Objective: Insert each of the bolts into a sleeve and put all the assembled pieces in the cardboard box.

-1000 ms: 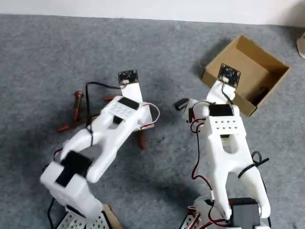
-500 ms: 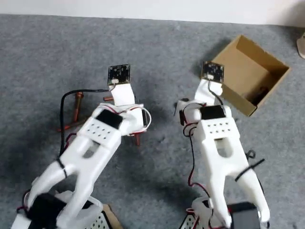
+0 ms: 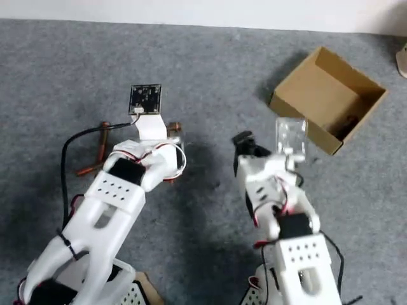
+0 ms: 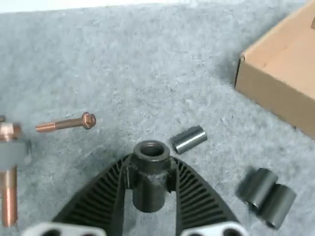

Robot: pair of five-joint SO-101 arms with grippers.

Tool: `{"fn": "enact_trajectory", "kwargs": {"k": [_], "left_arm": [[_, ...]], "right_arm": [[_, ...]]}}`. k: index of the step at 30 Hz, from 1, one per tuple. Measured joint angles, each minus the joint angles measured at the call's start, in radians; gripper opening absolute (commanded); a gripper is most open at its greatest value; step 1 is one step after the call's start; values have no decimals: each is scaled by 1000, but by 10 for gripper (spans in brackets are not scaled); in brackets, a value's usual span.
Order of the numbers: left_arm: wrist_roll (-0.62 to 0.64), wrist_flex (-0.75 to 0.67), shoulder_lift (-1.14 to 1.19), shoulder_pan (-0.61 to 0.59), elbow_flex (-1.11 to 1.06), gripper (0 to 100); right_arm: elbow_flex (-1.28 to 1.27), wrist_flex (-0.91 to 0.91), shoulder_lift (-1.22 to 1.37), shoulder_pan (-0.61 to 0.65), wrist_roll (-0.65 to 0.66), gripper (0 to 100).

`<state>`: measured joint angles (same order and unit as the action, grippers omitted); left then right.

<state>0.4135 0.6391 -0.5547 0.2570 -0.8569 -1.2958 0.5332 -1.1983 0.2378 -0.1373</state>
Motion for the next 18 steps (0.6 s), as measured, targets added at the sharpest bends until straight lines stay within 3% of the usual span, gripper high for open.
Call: {"fn": "enact_trajectory", "kwargs": {"k": [10,18], "left_arm": [[-123,-163,-74,-2,-2,5],[-141,-245,-153,2,-2,5]], "right_arm": [[-172,-12,-293,9,-8,4],[-361,-12,-543,100,21,4]]}}
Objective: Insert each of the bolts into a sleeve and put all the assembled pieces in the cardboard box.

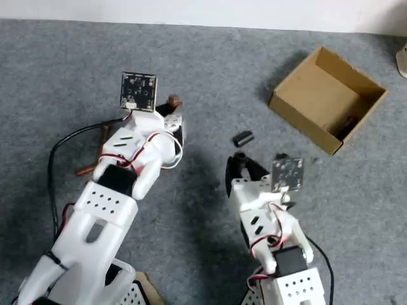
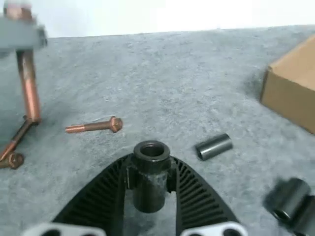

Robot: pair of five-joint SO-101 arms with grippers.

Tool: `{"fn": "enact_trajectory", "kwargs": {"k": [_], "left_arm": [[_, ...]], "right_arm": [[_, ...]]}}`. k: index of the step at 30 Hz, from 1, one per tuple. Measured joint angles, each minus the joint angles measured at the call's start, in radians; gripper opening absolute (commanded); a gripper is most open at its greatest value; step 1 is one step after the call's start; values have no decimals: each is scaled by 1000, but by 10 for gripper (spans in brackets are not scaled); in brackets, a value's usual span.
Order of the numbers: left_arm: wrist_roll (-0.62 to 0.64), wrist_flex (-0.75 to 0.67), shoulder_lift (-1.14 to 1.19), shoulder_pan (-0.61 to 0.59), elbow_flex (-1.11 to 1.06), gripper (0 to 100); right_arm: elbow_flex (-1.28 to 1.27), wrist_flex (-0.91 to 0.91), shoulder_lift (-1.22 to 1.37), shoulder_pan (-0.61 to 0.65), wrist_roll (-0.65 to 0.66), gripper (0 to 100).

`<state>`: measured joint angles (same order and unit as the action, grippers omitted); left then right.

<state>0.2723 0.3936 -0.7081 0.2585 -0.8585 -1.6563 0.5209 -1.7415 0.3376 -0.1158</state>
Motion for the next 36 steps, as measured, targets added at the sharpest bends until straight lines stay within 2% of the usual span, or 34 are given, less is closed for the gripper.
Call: {"fn": "enact_trajectory", "kwargs": {"k": [3,11,19,29,36], "left_arm": [[-54,-3,-37,43,0,5],[-80,-5,-107,155,0,5],[-80,-37,-107,161,5,5],[-80,-38,-109,287,37,5],[-80,-38,-109,338,92,5]], "right_arm": [[-15,-12,-61,18,28,5],[-17,-149,-63,21,43,5],[-17,-150,-63,21,43,5],[-17,-146,-63,21,43,5],[-17,-107,-63,74,43,5]]}}
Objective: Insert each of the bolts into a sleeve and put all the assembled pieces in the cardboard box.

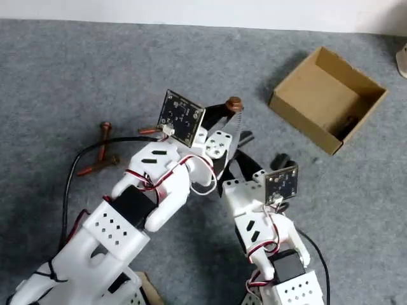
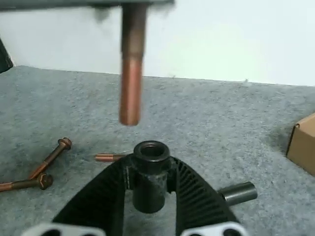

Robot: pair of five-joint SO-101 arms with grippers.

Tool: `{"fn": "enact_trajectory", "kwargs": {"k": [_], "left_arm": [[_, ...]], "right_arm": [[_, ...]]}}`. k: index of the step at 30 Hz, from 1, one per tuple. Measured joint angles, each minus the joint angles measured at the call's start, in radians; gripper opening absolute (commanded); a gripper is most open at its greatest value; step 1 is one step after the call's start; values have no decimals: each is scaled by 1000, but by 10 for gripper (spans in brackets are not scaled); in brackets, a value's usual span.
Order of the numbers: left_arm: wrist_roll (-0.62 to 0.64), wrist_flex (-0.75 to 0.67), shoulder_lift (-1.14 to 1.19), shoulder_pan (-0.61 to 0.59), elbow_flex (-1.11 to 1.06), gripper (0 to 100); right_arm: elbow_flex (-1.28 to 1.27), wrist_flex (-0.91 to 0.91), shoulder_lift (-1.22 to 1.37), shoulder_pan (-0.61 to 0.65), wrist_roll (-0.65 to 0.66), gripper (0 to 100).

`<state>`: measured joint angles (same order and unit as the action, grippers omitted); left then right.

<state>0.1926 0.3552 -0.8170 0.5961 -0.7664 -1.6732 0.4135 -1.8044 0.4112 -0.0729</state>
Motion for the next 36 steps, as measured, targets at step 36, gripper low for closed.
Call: {"fn": "enact_trajectory", "kwargs": {"k": [36], "left_arm": [[37,-183,0,-2,-222,5]], "right_arm": [[0,0,0,6,0,5]]}}
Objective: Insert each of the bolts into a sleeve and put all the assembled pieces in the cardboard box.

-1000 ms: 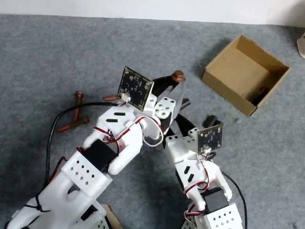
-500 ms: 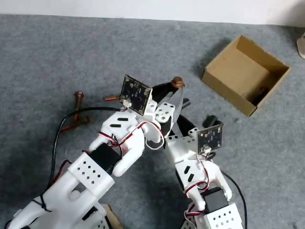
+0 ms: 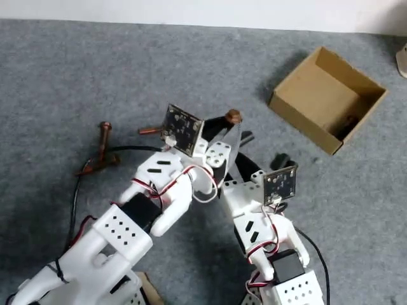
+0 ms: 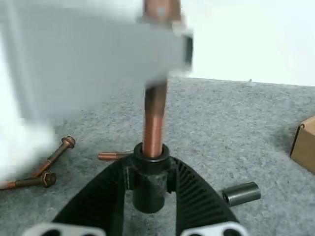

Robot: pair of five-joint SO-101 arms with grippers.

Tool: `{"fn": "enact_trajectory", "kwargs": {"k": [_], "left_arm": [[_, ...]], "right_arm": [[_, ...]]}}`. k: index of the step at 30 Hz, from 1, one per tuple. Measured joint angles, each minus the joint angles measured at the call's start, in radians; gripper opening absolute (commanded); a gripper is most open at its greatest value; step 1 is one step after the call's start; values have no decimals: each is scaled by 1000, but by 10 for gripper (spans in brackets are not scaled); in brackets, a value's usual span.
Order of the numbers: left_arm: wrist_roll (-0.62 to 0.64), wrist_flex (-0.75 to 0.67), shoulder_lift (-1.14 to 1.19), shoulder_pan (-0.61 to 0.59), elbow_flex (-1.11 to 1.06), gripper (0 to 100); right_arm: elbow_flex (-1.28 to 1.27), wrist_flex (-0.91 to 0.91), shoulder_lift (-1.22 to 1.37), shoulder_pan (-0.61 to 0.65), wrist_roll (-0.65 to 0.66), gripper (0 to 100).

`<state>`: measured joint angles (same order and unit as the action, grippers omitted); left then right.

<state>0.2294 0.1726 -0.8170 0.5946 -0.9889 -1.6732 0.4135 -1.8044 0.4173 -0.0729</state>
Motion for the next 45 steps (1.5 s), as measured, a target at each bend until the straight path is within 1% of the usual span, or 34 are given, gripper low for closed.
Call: {"fn": "enact_trajectory", "kwargs": {"k": [4,19,21,25,27,30,35,40,43,45], "left_arm": [[-41,-6,-9,8,-54,5],[-44,-25,-48,8,-204,8],[-44,-25,-48,8,-212,53],[-44,-25,-48,3,-213,203],[-28,-20,-48,2,-213,235],[21,55,-38,-3,-212,256],[40,178,-35,-8,-149,256],[40,201,-48,-8,-140,252],[51,207,-40,-48,-124,252],[95,232,-32,-81,-95,252]], "right_arm": [[0,0,0,3,0,5],[0,3,3,3,6,5],[0,9,3,3,6,5],[0,14,3,3,6,5],[0,15,5,3,6,5],[0,17,6,3,6,5],[0,15,5,3,6,5],[0,15,3,-14,6,5],[0,15,3,-68,5,5],[0,15,3,-86,5,5]]}}
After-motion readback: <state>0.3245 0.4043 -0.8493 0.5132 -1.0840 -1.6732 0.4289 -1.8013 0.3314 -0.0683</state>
